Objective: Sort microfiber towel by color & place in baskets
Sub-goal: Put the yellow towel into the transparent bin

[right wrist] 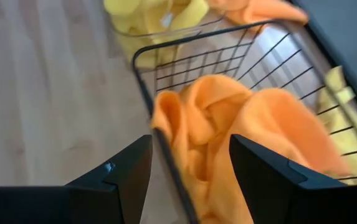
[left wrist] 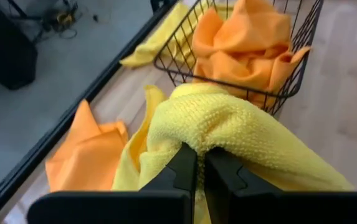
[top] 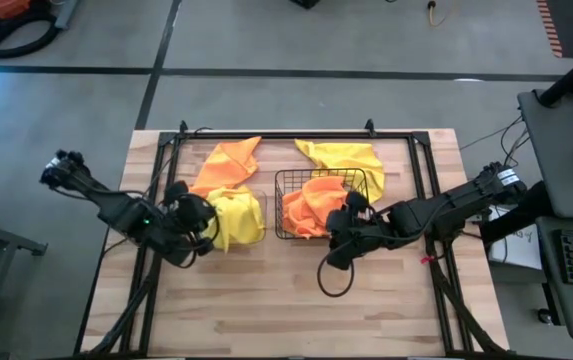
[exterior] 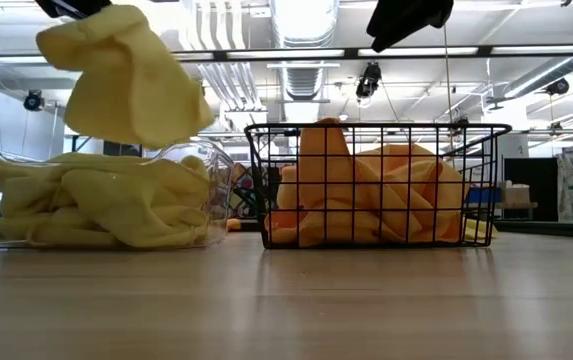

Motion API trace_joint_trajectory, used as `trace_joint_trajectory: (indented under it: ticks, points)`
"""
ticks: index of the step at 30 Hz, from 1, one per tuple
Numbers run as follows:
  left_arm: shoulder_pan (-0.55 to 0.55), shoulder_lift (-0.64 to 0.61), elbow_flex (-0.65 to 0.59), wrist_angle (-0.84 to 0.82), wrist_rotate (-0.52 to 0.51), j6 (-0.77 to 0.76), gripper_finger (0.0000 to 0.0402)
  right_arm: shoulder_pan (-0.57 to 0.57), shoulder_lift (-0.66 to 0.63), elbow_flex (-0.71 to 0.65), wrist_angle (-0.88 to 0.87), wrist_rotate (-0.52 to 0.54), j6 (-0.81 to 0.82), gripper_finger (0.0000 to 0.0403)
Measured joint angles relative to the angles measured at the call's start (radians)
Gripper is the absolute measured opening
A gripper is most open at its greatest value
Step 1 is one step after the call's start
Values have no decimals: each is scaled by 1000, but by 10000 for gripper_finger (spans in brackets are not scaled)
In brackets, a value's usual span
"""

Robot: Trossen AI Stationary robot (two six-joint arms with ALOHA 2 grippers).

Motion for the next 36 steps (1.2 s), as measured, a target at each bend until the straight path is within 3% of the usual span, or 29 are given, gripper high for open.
trace_joint_trajectory:
  ticks: [10,15,18,27,36]
  points:
    - [46,96,-42,0,64,-4,0,-1,0,0,17,258,-171,210]
    - [46,148,-82,18,125,-14,0,-31,0,-1,184,276,-348,210]
    - [47,180,-97,21,158,-13,0,-62,6,-1,344,213,-437,210]
    - [60,248,-114,8,153,-113,0,-146,119,-1,732,-208,-536,197]
    - [89,164,-113,-1,21,-176,0,-180,273,9,893,-222,-537,196]
